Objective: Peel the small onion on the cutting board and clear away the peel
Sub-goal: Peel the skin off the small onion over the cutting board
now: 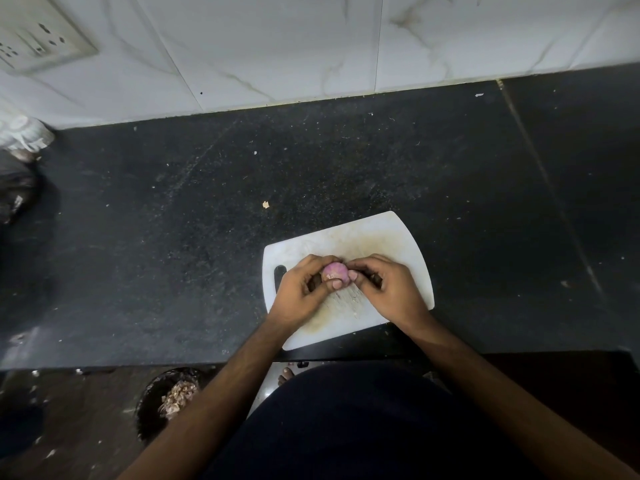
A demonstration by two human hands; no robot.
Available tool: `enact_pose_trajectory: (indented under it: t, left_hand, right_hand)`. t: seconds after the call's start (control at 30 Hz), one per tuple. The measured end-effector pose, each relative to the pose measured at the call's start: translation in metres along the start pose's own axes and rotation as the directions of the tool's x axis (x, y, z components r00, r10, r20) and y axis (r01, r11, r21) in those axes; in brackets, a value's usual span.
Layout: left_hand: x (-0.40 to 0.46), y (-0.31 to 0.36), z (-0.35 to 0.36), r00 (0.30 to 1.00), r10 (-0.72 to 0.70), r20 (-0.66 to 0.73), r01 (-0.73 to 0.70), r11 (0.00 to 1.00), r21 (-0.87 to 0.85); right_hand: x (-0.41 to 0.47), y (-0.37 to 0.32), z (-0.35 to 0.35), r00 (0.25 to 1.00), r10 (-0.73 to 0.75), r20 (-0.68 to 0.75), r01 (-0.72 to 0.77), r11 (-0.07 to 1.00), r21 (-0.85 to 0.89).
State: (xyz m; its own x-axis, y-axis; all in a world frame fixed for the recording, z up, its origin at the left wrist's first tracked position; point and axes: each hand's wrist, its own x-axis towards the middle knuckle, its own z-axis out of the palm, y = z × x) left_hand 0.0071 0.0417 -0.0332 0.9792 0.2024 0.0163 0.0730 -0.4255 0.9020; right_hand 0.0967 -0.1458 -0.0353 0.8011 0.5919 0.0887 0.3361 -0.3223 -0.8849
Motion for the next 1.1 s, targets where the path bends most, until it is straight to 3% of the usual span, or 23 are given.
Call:
enact_pose_trajectory:
  t: [0.13,0.4,0.9,1.1]
  left_hand:
    - [-0.004,0.0,0.004,0.997,0.022,-0.068,-0.022,1.0,-0.004]
    - [-0.007,0.001,0.007,0.993,0.104,-0.046,-0.098,0.988,0.117]
    - [-0.01,0.002,0.007,0.988,0.154,0.028,-0.156,0.971,0.181]
    - [-0.011,0.004,0.006,0.993,0.102,-0.066,-0.094,0.989,0.113]
  right_hand:
    - [0.001,0.001,0.001,0.999,0.034,0.026,-0.034,0.999,-0.007]
    - [0.007,-0.001,-0.002,0.99,0.124,0.06,-0.128,0.989,0.077]
    - [0.004,-0.002,0.008,0.996,0.074,-0.038,-0.078,0.992,-0.096]
    - [0.006,0.0,0.008,0.976,0.109,-0.186,-0.125,0.989,-0.073]
